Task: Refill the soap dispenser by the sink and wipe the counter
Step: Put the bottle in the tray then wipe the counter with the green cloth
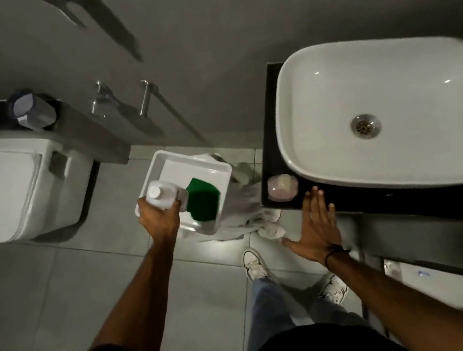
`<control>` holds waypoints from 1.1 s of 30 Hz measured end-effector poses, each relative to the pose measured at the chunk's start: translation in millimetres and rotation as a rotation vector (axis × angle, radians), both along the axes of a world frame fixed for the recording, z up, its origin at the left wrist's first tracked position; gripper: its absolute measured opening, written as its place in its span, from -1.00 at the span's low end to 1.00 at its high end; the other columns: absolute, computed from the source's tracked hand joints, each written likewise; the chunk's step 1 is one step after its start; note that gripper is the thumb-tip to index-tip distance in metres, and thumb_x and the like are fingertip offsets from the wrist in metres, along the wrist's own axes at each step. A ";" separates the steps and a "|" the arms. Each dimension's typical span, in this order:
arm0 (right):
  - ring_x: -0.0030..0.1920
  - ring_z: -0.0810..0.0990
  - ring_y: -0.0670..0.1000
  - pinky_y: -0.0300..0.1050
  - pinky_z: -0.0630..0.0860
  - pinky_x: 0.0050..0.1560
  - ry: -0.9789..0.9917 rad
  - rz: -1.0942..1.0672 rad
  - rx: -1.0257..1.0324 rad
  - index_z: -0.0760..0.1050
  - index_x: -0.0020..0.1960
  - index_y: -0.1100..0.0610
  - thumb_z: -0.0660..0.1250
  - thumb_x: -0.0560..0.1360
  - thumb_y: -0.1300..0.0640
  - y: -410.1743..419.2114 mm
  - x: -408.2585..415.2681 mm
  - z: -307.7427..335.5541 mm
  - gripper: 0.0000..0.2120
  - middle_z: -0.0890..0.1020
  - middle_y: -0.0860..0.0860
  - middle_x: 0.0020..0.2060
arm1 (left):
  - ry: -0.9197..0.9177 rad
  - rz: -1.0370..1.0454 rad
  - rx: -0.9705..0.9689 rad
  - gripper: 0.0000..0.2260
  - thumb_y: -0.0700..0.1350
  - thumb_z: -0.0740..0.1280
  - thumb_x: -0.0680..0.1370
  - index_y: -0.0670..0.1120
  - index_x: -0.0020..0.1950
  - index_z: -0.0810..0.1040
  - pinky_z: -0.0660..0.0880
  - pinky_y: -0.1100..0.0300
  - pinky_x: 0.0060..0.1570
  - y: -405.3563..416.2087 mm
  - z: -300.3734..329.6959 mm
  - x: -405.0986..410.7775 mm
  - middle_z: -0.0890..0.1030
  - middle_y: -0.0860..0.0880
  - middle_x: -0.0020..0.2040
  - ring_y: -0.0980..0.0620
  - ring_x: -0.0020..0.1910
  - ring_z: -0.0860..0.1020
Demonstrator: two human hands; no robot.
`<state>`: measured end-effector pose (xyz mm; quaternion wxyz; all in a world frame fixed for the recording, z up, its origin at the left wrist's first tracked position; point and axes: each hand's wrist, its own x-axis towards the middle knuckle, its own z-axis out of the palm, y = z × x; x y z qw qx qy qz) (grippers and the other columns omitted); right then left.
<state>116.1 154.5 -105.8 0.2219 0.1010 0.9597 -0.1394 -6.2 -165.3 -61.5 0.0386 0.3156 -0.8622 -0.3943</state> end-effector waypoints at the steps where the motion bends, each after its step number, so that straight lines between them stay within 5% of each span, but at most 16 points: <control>1: 0.58 -0.34 0.20 0.25 -0.21 0.57 0.007 -0.002 0.032 -0.30 0.59 0.27 0.26 0.31 -0.51 -2.6 0.6 -5.1 0.28 -0.30 0.24 0.58 | -0.017 0.006 0.006 -0.38 -0.10 0.65 0.32 -0.26 0.25 0.45 0.56 -0.09 0.15 -12.2 -9.0 -15.1 0.61 -0.27 0.18 -0.27 0.17 0.59; 8: 0.60 -0.22 0.23 0.30 -0.11 0.57 -0.015 -0.013 0.178 -0.19 0.61 0.28 0.33 0.39 -0.41 -12.1 -1.9 -18.5 0.18 -0.17 0.26 0.60 | -0.145 -0.009 0.076 -0.38 -0.17 0.62 0.35 -0.27 0.30 0.41 0.51 -0.03 0.25 -53.2 -77.8 -77.2 0.58 -0.25 0.24 -0.22 0.21 0.57; 12: 0.60 -0.20 0.23 0.28 -0.10 0.57 -0.058 -0.044 0.202 -0.14 0.61 0.28 0.36 0.42 -0.33 -18.1 -5.4 -11.2 0.11 -0.16 0.26 0.60 | -0.072 0.279 0.477 -0.51 -0.24 0.39 0.56 -0.18 0.46 0.32 0.49 -0.12 0.31 -40.8 -95.7 -78.5 0.45 -0.21 0.32 -0.13 0.26 0.46; 15: 0.60 -0.25 0.24 0.28 -0.10 0.57 -0.094 -0.048 0.241 -0.10 0.61 0.30 0.31 0.45 -0.32 -21.3 -7.7 -10.9 0.06 -0.19 0.27 0.59 | -0.282 0.387 0.520 -0.61 -0.10 0.27 0.65 -0.18 0.44 0.34 0.40 -0.20 0.40 -22.6 -115.0 -67.5 0.47 -0.24 0.35 -0.28 0.41 0.43; 21: 0.60 -0.23 0.26 0.33 -0.05 0.56 -0.142 -0.038 0.238 -0.02 0.59 0.33 0.42 0.40 -0.18 -21.7 -10.2 -7.8 0.05 -0.13 0.28 0.60 | -0.634 -0.042 0.197 -0.33 -0.07 0.46 0.54 -0.16 0.56 0.22 0.36 -0.15 0.45 9.1 -143.4 -73.8 0.33 -0.28 0.44 -0.33 0.43 0.37; 26: 0.60 -0.20 0.27 0.31 -0.05 0.57 -0.162 -0.048 0.244 0.03 0.59 0.33 0.46 0.36 -0.13 -25.6 -15.2 3.2 0.03 -0.07 0.29 0.60 | -0.675 -0.169 0.304 -0.47 -0.16 0.50 0.51 -0.18 0.42 0.41 0.52 -0.08 0.30 5.2 -152.7 -89.2 0.53 -0.24 0.36 -0.27 0.32 0.52; 33: 0.60 -0.28 0.20 0.26 0.00 0.56 -0.212 -0.034 0.146 -0.14 0.62 0.24 0.40 0.39 -0.18 -15.6 -16.5 18.9 0.08 -0.26 0.21 0.59 | -0.683 -0.175 0.514 -0.53 -0.10 0.49 0.54 -0.29 0.36 0.48 0.59 -0.26 0.17 -4.6 -120.9 -75.8 0.60 -0.29 0.27 -0.31 0.21 0.60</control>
